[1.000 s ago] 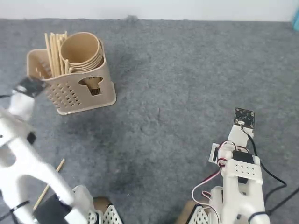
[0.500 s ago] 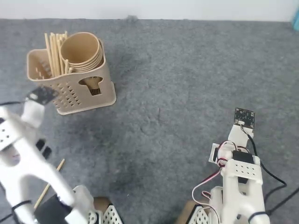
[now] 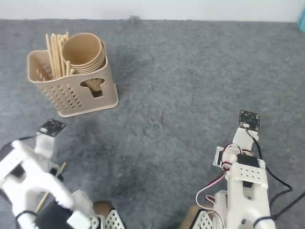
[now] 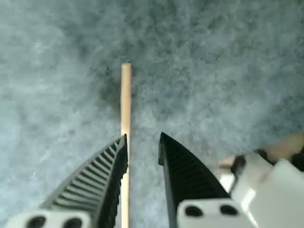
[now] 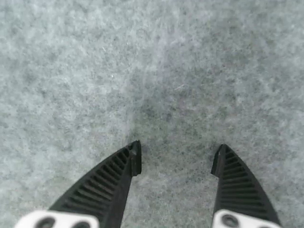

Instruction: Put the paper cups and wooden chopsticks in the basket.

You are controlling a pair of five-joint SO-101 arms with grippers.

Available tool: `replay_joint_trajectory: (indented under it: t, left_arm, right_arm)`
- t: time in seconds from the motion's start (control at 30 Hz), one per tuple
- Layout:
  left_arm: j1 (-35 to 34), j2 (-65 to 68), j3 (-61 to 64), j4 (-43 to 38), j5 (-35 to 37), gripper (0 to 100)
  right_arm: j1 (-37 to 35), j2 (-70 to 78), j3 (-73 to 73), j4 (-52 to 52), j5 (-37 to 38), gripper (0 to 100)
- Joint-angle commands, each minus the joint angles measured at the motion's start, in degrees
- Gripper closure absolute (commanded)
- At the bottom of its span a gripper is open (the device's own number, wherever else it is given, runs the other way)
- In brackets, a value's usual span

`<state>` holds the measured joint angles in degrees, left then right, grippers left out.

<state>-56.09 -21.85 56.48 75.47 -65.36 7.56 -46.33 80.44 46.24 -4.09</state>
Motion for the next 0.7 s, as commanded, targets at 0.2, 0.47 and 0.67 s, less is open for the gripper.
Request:
replay_joint_trajectory:
  t: [0.2,0.47,0.67]
  left_arm:
    - [-0.4,-2.3,10.9,-20.9,-0.2,90]
    - [-0.3,-2.3,15.2,-26.9,-0.3,90]
    - [-0.8,-2.8,15.9,-24.5,-0.3,99]
  right_arm:
    - [-0.5,-1.2,-0.2,-0.6,0.4,74.7]
    - [-0.5,-1.2,-0.2,-0.6,0.4,74.7]
    - [-0.5,-1.2,-0.2,-0.6,0.4,74.7]
